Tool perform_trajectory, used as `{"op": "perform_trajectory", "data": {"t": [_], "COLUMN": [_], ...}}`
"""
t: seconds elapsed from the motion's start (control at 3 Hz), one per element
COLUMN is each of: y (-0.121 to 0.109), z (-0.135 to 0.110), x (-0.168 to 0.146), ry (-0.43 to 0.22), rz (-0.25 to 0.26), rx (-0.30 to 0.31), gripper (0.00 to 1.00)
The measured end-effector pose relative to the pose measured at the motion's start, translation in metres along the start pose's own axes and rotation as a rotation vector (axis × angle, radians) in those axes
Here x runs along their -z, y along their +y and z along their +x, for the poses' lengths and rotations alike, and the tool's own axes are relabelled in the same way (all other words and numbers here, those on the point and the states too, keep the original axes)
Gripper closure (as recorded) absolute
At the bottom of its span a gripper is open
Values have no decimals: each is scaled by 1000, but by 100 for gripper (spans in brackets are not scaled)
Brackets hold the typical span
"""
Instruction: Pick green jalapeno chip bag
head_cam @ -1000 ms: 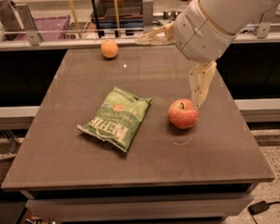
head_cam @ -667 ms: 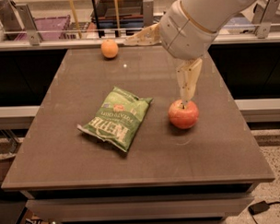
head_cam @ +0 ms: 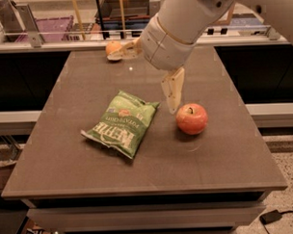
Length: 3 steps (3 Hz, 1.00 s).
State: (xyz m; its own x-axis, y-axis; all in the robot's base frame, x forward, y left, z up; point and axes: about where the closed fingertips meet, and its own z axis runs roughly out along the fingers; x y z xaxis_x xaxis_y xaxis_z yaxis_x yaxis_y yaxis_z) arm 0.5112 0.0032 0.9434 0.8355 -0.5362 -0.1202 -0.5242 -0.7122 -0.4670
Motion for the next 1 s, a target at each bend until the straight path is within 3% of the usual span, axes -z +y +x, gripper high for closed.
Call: {"op": "perform_trajectory", "data": {"t": [1.0], "y": [-14], "z": [-29], "x": [-81], "ry": [-147], "rz": [-36], "rx": [81], "gripper": [0]}}
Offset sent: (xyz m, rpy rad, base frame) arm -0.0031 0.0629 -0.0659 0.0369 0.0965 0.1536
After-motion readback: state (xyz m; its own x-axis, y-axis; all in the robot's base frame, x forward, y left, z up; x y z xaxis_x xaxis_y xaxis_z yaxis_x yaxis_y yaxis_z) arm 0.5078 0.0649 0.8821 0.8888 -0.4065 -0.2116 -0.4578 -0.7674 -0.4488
